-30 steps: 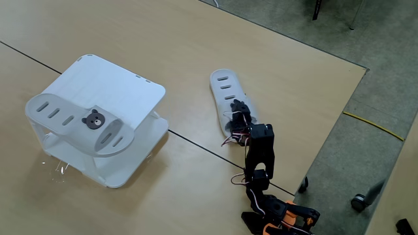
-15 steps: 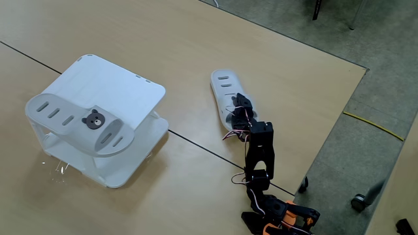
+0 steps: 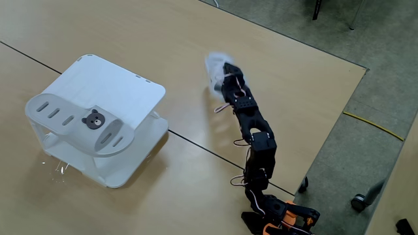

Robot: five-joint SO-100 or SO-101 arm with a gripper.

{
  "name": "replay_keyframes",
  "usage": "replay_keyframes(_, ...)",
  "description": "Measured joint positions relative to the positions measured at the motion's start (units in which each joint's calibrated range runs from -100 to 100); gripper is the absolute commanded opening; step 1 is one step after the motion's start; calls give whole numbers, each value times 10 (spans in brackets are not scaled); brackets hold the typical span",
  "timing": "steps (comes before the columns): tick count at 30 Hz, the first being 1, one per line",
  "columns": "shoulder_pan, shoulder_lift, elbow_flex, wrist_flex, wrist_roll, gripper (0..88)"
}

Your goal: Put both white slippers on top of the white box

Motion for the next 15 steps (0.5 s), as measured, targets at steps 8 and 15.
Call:
replay_keyframes(8, -1, -61, -154, 82, 0, 8)
replay_keyframes(15, -85, -153, -193, 129, 0, 8)
